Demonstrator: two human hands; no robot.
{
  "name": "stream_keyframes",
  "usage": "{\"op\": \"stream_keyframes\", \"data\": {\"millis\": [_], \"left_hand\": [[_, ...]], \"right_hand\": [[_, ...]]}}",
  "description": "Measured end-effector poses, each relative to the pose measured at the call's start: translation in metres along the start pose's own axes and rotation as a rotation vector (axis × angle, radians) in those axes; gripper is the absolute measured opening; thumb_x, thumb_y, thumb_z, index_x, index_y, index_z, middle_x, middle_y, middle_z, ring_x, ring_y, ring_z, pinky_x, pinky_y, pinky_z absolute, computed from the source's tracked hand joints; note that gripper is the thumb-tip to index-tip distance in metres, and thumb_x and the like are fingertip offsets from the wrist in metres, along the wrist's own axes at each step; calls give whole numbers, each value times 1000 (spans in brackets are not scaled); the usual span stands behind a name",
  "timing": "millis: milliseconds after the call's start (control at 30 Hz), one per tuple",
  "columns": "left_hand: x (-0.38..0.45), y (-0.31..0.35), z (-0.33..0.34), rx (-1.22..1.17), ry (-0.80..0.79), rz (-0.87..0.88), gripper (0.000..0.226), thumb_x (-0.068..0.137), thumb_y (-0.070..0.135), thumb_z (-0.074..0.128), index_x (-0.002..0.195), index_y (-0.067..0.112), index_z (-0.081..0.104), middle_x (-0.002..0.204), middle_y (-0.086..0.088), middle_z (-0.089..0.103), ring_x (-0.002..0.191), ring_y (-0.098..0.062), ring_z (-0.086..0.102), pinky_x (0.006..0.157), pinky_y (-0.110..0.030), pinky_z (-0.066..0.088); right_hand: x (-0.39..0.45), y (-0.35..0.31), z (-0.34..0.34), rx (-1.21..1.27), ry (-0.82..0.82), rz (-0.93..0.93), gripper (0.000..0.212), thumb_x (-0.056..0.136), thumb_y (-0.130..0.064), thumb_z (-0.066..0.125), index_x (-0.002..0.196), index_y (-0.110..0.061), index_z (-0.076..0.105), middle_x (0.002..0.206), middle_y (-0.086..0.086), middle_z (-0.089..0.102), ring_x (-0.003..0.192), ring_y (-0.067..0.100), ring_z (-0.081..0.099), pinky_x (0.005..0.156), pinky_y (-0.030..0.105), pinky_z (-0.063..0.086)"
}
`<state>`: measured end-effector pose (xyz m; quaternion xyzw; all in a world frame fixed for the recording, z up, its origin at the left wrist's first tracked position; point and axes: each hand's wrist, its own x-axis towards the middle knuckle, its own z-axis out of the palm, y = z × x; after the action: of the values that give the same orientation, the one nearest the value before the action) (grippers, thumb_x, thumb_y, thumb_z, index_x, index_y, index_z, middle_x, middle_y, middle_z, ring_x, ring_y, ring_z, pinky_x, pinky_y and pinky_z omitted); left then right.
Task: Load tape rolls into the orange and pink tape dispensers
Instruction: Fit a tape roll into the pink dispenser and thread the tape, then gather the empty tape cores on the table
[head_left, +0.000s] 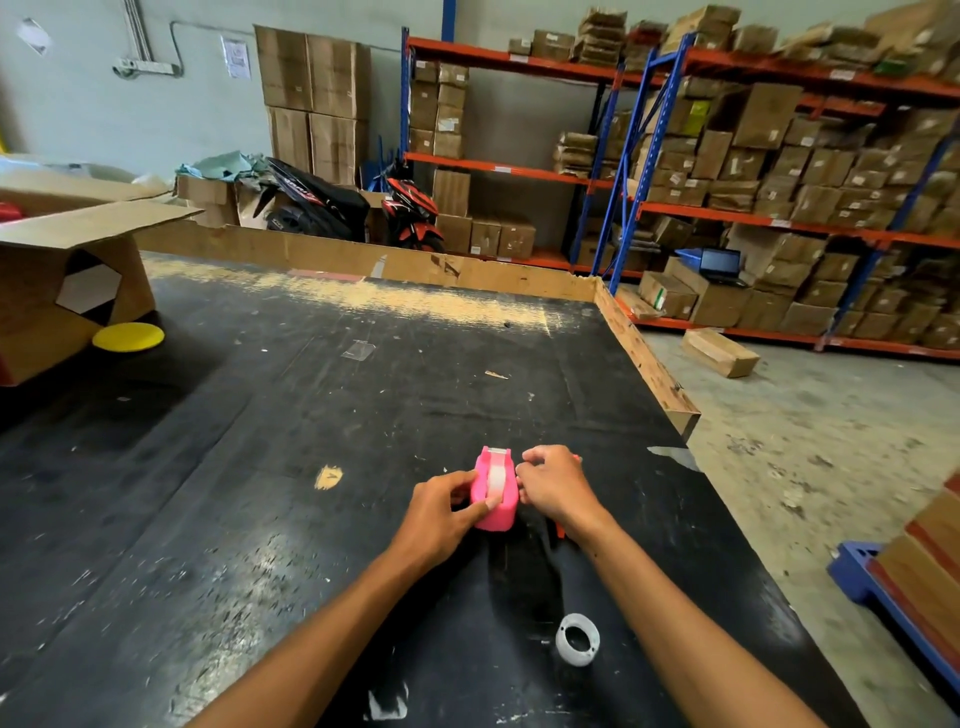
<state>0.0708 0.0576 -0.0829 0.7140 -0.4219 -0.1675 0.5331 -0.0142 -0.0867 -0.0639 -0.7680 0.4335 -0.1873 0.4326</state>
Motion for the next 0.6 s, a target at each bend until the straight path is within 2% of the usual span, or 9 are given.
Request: {"op": "stream_keyframes", "data": {"millis": [100,167,200,300,333,400,467,533,600], "left_hand": [[0,2,0,17,-9,-11,36,79,23,73,114,14,68,99,6,72,92,-5,67,92,-30,54],[-3,4,-1,54,24,-19,32,77,33,73,107,23,67,92,17,63,87,-5,61,89,-27,52],[-5,4,-2,82,56,-15,35,76,39,72,107,27,65,95,18,58,91,-7,58,89,-27,49],[-13,14,-7,182,87,79,51,76,43,68,120,16,63,116,7,63,109,-12,58,97,-33,47],[-16,20,-8,198,83,117,51,75,43,66,118,14,64,117,3,64,109,-14,59,96,-34,48],[-21,35,-8,181,57,158,43,76,36,70,112,12,67,111,1,64,100,-15,62,89,-31,51],[-29,53,0,161,-54,183,34,78,29,74,107,12,69,96,3,66,83,-5,63,77,-21,50],[-40,68,10,185,-220,189,32,79,27,73,107,12,70,85,8,66,74,5,61,71,-11,46],[-49,77,24,261,-386,218,41,79,34,72,113,12,67,98,4,70,86,4,61,79,-13,47]], "right_hand": [[-13,-12,-5,-10,-18,-1,60,59,-33,49,100,10,55,64,5,57,59,18,51,65,48,54],[-25,-21,-14,-17,-39,-8,39,73,-20,52,104,2,60,68,8,61,61,21,56,71,46,54],[-29,-24,-20,-11,-37,-23,32,79,-12,51,109,-5,61,70,9,62,62,22,58,74,45,55],[-45,-26,-48,-22,-9,-64,26,85,-4,50,106,-4,65,75,14,65,61,20,58,62,33,52],[-52,-25,-59,-39,-4,-82,24,85,-3,52,104,-4,67,78,16,67,64,19,60,61,31,53],[-68,-24,-80,-119,-12,-128,22,86,-6,55,101,-8,70,87,15,71,74,19,66,68,32,57],[-86,-14,-101,-280,-40,-137,19,86,-14,61,100,-14,73,89,4,72,85,18,68,79,35,56],[-101,-1,-118,-412,-81,-103,19,84,-21,66,101,-17,73,96,3,73,90,16,67,82,30,52],[-117,15,-132,-502,-107,-34,26,82,-27,70,106,-18,71,105,7,73,94,18,66,82,28,49]]}}
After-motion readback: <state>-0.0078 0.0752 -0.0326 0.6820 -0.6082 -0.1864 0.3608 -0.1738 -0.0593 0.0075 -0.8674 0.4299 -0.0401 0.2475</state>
